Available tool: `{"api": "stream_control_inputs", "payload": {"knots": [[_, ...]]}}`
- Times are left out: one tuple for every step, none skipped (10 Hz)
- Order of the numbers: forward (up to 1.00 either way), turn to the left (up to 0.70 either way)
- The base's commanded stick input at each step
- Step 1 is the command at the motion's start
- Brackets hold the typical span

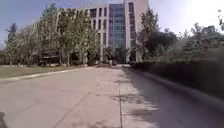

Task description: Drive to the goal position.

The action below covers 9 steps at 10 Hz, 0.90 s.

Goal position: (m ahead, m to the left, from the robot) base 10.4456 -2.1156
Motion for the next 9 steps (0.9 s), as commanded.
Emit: {"api": "stream_control_inputs", "payload": {"knots": [[0.70,0.00],[0.70,0.00],[0.70,0.00],[0.70,0.00],[0.70,0.00],[0.70,0.00],[0.70,0.00],[0.70,0.00],[0.70,0.00]]}}
